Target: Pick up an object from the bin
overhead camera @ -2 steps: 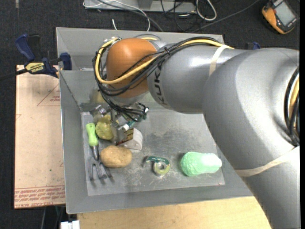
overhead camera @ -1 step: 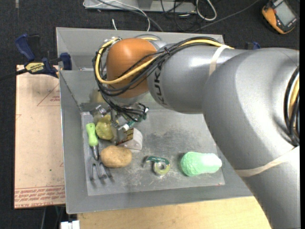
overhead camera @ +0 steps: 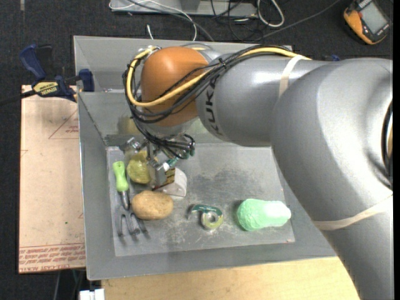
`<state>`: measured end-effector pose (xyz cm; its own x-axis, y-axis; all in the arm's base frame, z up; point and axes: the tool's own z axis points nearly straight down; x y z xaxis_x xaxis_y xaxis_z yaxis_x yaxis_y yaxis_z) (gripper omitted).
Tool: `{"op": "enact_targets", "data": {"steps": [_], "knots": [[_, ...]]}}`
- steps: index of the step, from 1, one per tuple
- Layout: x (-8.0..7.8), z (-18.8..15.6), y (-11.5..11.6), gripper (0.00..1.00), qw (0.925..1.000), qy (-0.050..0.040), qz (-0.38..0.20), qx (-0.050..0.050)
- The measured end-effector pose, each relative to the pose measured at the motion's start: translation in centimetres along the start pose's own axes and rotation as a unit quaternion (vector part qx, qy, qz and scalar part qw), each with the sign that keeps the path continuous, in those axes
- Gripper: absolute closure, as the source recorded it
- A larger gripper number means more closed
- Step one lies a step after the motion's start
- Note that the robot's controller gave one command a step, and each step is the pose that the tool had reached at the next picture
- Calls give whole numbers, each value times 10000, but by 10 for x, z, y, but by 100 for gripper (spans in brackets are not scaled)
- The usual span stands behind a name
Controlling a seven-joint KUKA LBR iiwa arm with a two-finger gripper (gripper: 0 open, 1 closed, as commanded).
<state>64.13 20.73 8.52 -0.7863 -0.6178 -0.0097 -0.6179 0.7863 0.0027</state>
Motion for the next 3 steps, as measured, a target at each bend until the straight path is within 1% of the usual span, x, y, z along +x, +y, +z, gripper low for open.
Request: {"op": "enact_targets", "data": {"steps": [2, 3], "knots": [[-4, -84, -1, 100, 10000, -44, 1, 21], [-5, -115, -1, 100, 10000, -59, 0, 28]]}}
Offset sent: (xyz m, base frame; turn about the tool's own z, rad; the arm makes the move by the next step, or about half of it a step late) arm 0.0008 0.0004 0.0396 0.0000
